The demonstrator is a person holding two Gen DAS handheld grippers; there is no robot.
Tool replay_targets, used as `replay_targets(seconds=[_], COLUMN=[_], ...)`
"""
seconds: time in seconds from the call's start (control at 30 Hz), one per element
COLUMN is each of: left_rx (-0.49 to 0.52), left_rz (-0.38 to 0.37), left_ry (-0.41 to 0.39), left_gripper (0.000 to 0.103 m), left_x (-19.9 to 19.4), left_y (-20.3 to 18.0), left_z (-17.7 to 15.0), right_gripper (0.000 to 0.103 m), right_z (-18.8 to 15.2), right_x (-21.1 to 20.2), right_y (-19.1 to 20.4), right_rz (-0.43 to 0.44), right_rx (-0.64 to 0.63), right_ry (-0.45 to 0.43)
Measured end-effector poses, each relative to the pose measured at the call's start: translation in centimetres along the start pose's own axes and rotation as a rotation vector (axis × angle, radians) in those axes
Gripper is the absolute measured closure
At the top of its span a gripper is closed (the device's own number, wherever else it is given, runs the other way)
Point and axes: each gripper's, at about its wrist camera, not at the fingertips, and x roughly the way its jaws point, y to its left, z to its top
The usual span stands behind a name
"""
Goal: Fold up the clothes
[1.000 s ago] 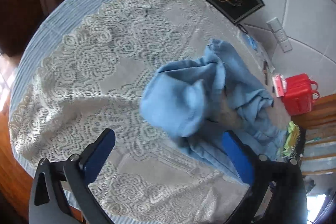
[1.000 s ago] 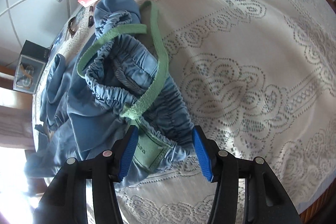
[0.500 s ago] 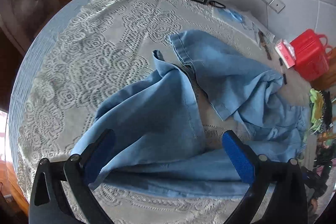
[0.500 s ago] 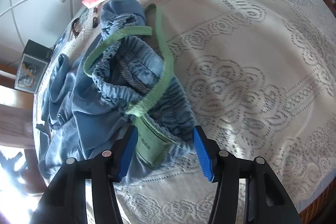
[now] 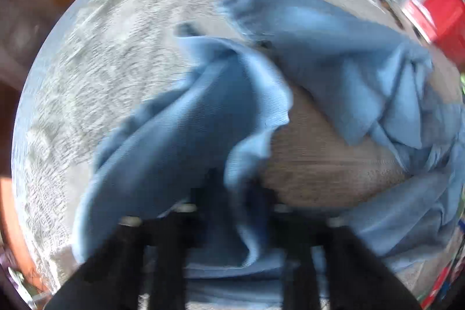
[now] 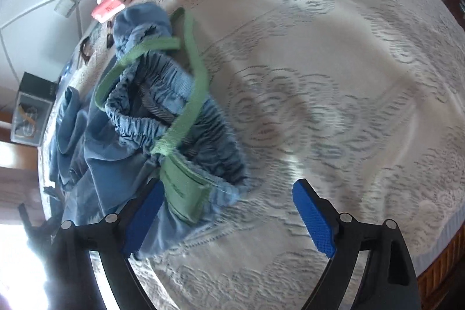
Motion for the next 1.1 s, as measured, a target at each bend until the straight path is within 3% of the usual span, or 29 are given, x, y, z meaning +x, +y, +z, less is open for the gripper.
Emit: replay_targets(seconds=[0.07,0.13,0.2,0.27,0.3,0.37,0.43,0.5,0.6,0.67,0.73,0.8,0.87,0.9,0.93,0.97,1.03,1.1], left_rx=[-0.030,-0.097,-0.168,-0.244,-0.279,-0.319,-0.337,-0.360,-0.385,-0.389,-0.376,-0.391,-0.393,-0.382,-0.365,-0.349,-0.327,-0.317], left_rz=[0.086,0.126,0.197,0.276,0.293,0.314,0.311,0.303,0.294,0.278,0.233,0.142,0.087,0.078,0.073,0.072,0.064,0.051], left_ry=[-0.051,-0.097,-0.152,-0.189,-0.191,-0.179,-0.183,-0.202,-0.230,-0.203,-0.156,-0.129,-0.116,-0.112,-0.109,-0.111,-0.129,-0.130], left_gripper=[0.090,0.090,0.090,0.090,0.090,0.090,0.090,0.090,0.090,0.090,0.090,0.090,0.089,0.086,0.071,0.045,0.017,0.016], left_x=[-1.3,-3.2,-5.5,-7.7,-8.3,-8.7,-9.3,-10.2,-11.2,-10.1,-8.7,-7.0,-6.2,-5.7,-5.6,-5.6,-6.2,-6.2], left_y=[3.2,6.8,10.9,15.2,17.0,20.3,21.8,22.7,23.2,23.2,22.8,22.1,20.9,19.8,18.9,18.0,16.3,15.1], left_z=[-0.2,-0.5,-0.9,-1.2,-1.1,-1.4,-1.7,-2.1,-3.7,-4.7,-5.4,-5.8,-5.4,-5.0,-4.8,-4.6,-4.1,-3.9], right_gripper=[0.013,0.018,0.033,0.064,0.066,0.079,0.082,0.083,0.083,0.083,0.083,0.082,0.071,0.067,0.063,0.061,0.058,0.056], right_z=[0.1,-0.1,-0.2,-0.2,-0.2,-0.2,0.0,1.5,3.7,3.8,3.3,2.8,2.4,2.1,1.9,1.6,0.9,0.3], right_x=[1.6,3.1,3.1,2.9,2.7,2.0,0.6,-3.0,-9.9,-12.7,-13.0,-11.4,-9.3,-8.3,-7.4,-6.6,-6.4,-7.5], right_y=[1.6,3.5,5.1,6.0,6.4,7.3,8.2,8.4,6.1,3.0,-0.7,-4.3,-7.3,-8.6,-9.6,-10.5,-11.5,-11.6], right_rz=[0.009,-0.011,-0.077,-0.114,-0.135,-0.161,-0.176,-0.174,-0.153,-0.174,-0.180,-0.166,-0.154,-0.146,-0.133,-0.120,-0.086,-0.085], right_rx=[-0.039,-0.093,-0.165,-0.220,-0.249,-0.299,-0.343,-0.339,-0.270,-0.214,-0.141,-0.066,-0.006,0.027,0.067,0.103,0.139,0.132], right_ry=[0.041,0.072,0.064,0.060,0.057,0.036,-0.003,-0.103,-0.261,-0.314,-0.303,-0.239,-0.175,-0.146,-0.127,-0.111,-0.117,-0.151])
